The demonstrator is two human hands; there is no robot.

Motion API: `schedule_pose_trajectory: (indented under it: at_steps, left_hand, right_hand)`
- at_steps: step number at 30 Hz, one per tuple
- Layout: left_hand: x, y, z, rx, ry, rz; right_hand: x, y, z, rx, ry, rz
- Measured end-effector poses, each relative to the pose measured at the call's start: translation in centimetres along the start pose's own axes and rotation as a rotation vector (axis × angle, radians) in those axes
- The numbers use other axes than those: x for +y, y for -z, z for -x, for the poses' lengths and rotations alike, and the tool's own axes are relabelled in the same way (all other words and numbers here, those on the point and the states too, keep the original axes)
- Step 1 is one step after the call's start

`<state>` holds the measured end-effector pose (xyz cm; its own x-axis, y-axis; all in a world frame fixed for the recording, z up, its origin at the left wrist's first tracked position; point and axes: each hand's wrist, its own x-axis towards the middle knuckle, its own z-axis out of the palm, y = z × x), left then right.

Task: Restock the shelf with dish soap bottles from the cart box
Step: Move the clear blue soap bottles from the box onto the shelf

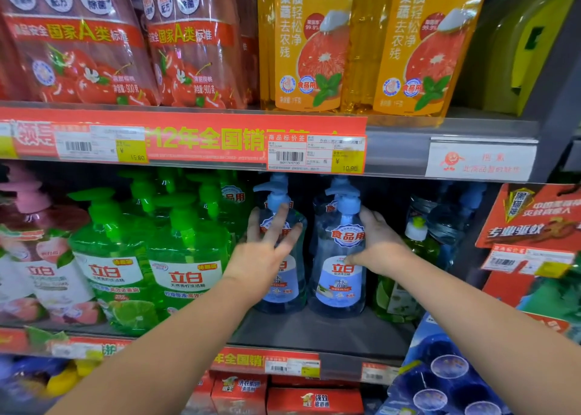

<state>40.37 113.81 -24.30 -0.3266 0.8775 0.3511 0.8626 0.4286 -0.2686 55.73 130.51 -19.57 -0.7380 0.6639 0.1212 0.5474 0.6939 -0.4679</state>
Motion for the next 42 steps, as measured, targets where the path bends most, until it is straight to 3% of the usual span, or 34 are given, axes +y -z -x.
schedule_pose_trajectory:
  at_steps: [8,11,15,18,28,42]
  left_hand:
    - [0.6,1.4,0.1,-0.012,0.073,0.029]
    - [0.6,3.0,0.6,0.001,0.144,0.107]
    - [0.4,5.2,2.7,0.035,0.072,0.108]
    - [0.7,6.6,5.3,0.029,-0.064,0.049]
    - [6.9,8.4,13.3,-0.054,-0.246,0.192]
    - [28.5,16.3,21.2,-0.067,-0.715,0.339]
  right_hand:
    - [-1.0,0.8,0.7,-0.068,-0.114,0.006]
    - [-1.8,1.8,2.1,0.005,-0.081,0.0]
    - [-2.9,2.6,6.3,0.166,0.112,0.307]
    - [-3.6,2.1,10.0,0.161,0.155,0.56]
    - [-2.2,1.3,24.3,-0.024,-0.155,0.659]
    - [7.1,8.4,52.2,0.051,-0.697,0.609]
